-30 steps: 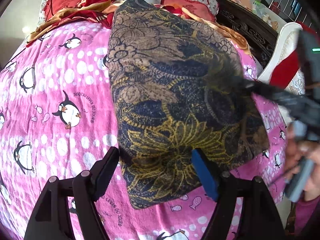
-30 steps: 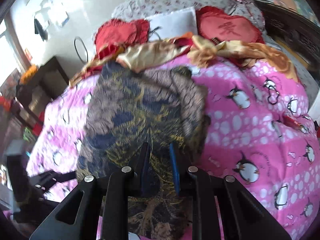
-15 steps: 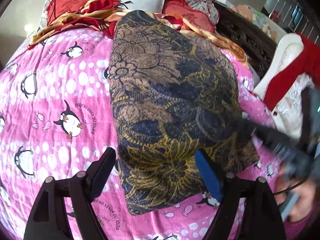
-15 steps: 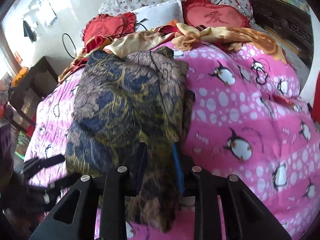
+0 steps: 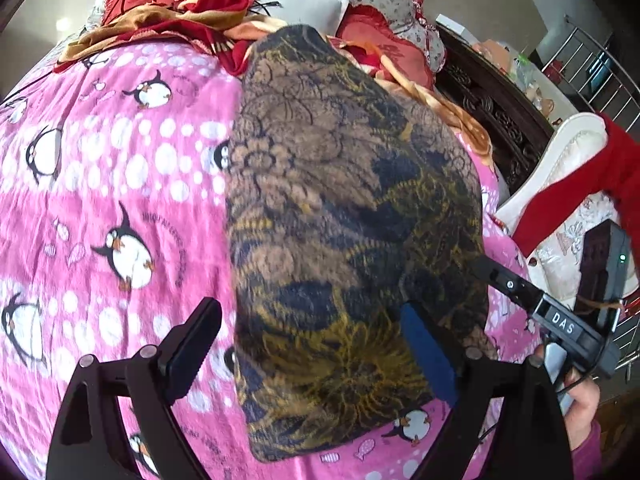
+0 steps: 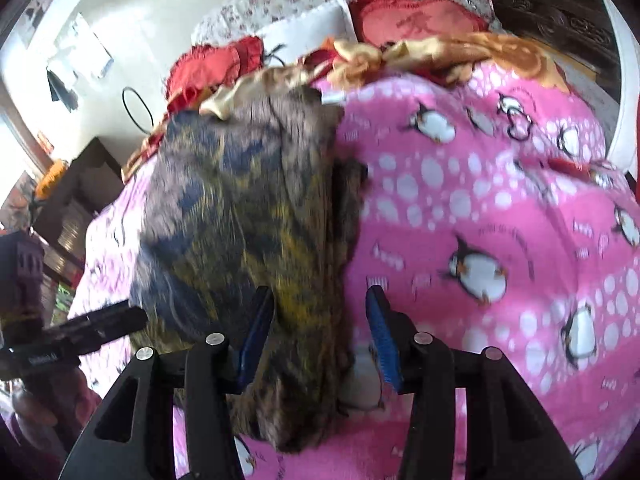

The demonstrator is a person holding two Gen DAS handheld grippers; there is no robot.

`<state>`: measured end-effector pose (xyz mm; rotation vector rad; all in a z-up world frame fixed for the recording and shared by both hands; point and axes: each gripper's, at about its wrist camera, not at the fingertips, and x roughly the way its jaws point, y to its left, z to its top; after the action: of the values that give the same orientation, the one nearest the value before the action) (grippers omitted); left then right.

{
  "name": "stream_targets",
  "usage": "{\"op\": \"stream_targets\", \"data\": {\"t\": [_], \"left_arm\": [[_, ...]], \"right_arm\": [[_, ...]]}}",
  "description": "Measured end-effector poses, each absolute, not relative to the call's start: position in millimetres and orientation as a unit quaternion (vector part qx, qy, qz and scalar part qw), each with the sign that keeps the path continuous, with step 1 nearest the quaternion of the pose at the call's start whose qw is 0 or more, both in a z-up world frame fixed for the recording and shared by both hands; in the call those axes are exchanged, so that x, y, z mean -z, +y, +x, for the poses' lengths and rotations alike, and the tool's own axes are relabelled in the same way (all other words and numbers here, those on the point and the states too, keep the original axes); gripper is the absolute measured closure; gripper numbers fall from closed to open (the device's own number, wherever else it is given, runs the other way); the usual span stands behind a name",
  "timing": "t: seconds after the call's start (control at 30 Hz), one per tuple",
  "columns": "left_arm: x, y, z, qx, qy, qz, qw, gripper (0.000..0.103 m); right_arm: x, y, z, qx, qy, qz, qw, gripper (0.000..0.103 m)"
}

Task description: Fold small clothes

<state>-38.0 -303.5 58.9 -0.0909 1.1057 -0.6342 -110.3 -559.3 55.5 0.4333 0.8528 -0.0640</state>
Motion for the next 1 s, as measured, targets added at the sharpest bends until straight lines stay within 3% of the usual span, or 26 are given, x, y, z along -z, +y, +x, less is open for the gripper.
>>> {"op": "stream_targets", "data": {"t": [0.17, 0.4, 0.53, 0.57, 0.6, 0.63, 0.67, 0.7, 0.77, 1.0], "left_arm": [[-57, -297, -13, 0.319, 0.509, -0.102, 0.793, 0.003], [-27, -301, 22, 0.331, 0.543, -0.157, 0.755, 0.002], [-18, -303, 26, 0.33, 0.542, -0.176, 0.752, 0.002], [-19, -306, 24, 0.337, 0.539, -0.169, 0.753, 0.006], [-21, -309, 21, 0.346, 0.539, -0.163, 0.751, 0.014], [-23, -313, 19, 0.352, 0.54, -0.154, 0.749, 0.03], [-27, -315, 17, 0.348, 0.542, -0.142, 0.752, 0.036], [-30, -315, 15, 0.352, 0.539, -0.138, 0.753, 0.043], [-42, -315, 10, 0.357, 0.536, -0.127, 0.754, 0.065], [-96, -274, -26, 0.37, 0.516, -0.107, 0.765, 0.068]], "right_arm": [[-45, -569, -90, -0.009, 0.399, 0.247, 0.883, 0.046], [-32, -572, -67, -0.044, 0.384, 0.251, 0.887, 0.035], [-31, -575, -64, -0.046, 0.369, 0.27, 0.888, 0.033], [-30, -575, -64, -0.046, 0.368, 0.275, 0.887, 0.033], [-30, -575, -65, -0.047, 0.367, 0.277, 0.887, 0.041], [-31, -576, -66, -0.053, 0.369, 0.282, 0.884, 0.052], [-31, -575, -66, -0.058, 0.372, 0.294, 0.879, 0.068], [-33, -574, -68, -0.052, 0.37, 0.298, 0.878, 0.073], [-43, -566, -69, -0.047, 0.371, 0.281, 0.884, 0.079], [-86, -532, -93, -0.085, 0.361, 0.286, 0.884, 0.082]]}}
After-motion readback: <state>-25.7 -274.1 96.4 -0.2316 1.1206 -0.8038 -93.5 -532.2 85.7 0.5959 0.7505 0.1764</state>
